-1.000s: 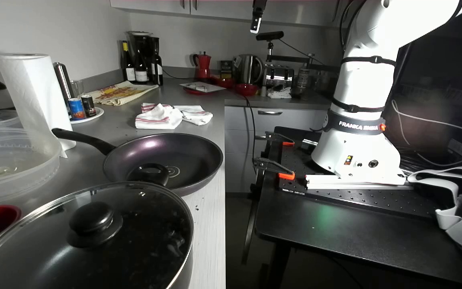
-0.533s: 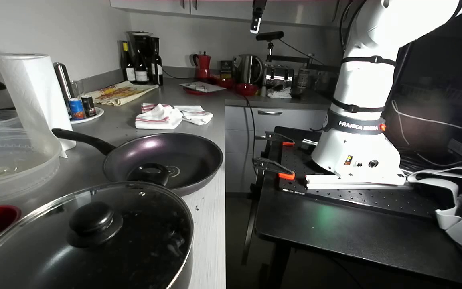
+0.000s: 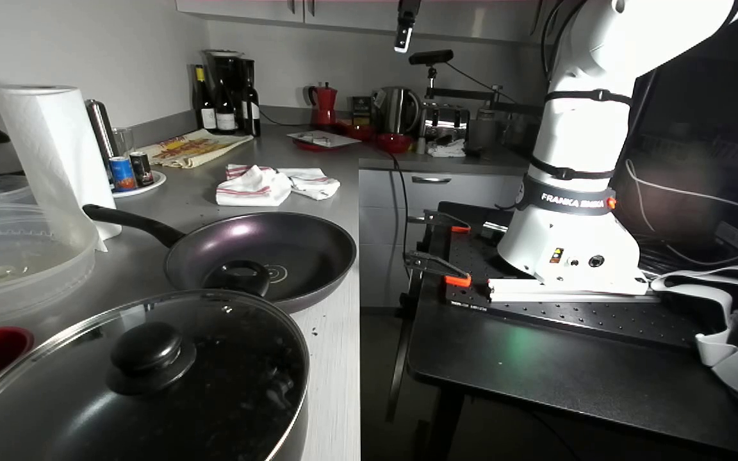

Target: Remove the lid from the black pot and place it on the right side of the countertop.

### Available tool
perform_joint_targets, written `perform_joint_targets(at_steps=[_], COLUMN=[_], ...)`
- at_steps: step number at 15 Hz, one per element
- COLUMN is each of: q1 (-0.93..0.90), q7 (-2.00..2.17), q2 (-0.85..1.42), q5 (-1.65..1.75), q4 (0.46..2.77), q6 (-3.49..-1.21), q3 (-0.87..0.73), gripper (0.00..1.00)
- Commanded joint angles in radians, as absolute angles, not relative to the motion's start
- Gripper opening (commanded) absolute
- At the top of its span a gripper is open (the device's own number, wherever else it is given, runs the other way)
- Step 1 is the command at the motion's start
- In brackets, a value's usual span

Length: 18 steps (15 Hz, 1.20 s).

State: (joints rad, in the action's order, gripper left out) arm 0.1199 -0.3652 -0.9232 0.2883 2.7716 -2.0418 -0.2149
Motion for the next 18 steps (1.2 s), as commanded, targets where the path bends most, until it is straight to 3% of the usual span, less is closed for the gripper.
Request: perform_joint_targets(at_steps=[1,18], q1=[0.066,-0.144], q7=[-0.376,-0.455], q2=[-0.817,-0.302], q5=[0.280,0.236], q4=[2.715,2.391], q6=[-2.088,-2.201], q3=[-0.209,-0.039], gripper=[1.00,1.00])
